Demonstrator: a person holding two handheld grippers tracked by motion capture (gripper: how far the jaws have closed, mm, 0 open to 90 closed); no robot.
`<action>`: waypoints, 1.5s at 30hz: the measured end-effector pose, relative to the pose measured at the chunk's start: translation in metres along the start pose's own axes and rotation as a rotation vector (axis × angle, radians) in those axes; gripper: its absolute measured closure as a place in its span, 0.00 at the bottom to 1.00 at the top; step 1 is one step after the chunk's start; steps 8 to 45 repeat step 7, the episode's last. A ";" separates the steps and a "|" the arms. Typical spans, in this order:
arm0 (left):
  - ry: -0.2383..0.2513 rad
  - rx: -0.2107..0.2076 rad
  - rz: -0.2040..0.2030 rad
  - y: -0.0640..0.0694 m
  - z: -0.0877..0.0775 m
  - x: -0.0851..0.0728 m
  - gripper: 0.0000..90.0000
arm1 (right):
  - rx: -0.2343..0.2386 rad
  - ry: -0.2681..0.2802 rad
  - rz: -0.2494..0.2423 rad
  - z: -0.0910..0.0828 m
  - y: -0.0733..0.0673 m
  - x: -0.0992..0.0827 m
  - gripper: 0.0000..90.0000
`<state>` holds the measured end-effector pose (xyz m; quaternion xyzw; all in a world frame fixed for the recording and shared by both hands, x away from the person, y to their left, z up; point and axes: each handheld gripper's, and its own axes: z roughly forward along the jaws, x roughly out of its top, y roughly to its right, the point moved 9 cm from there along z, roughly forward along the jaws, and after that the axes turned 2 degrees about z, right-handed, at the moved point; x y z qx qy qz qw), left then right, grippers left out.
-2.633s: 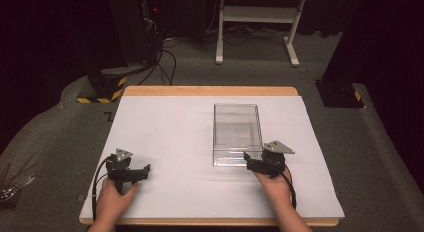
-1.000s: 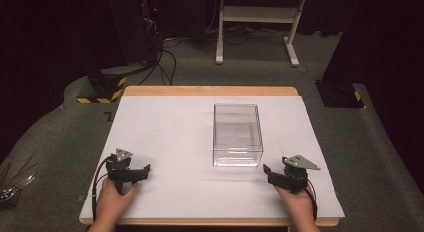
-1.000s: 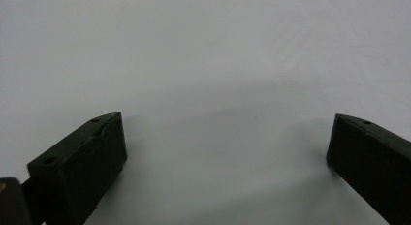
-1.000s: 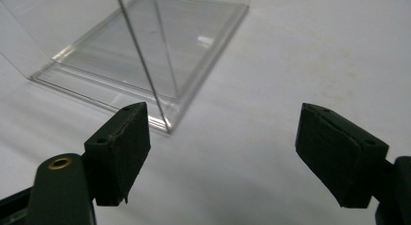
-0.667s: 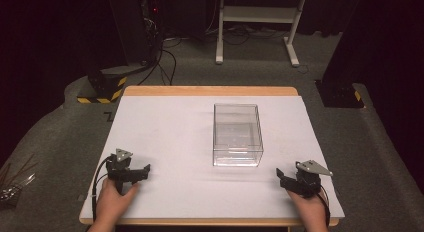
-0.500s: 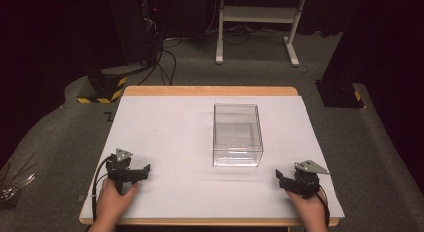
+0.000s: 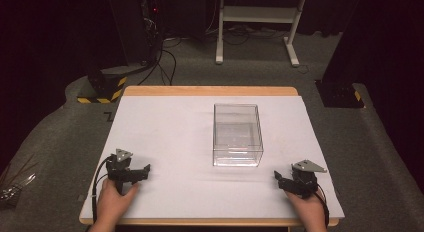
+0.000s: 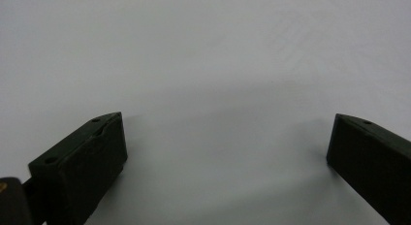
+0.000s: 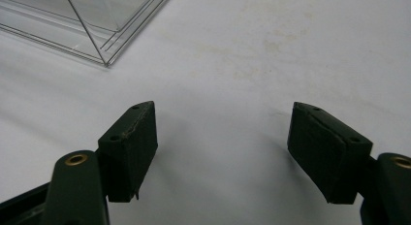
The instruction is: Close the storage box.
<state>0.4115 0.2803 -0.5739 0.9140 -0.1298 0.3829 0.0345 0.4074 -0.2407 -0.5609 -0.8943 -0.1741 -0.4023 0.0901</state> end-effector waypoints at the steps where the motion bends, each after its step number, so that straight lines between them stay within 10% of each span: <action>1: 0.001 0.000 -0.001 0.000 0.000 0.000 0.01 | 0.001 -0.001 -0.001 0.000 0.000 0.000 0.29; 45: 0.000 0.003 0.000 0.000 0.000 0.000 0.01 | 0.004 -0.004 0.000 0.000 0.000 0.000 0.30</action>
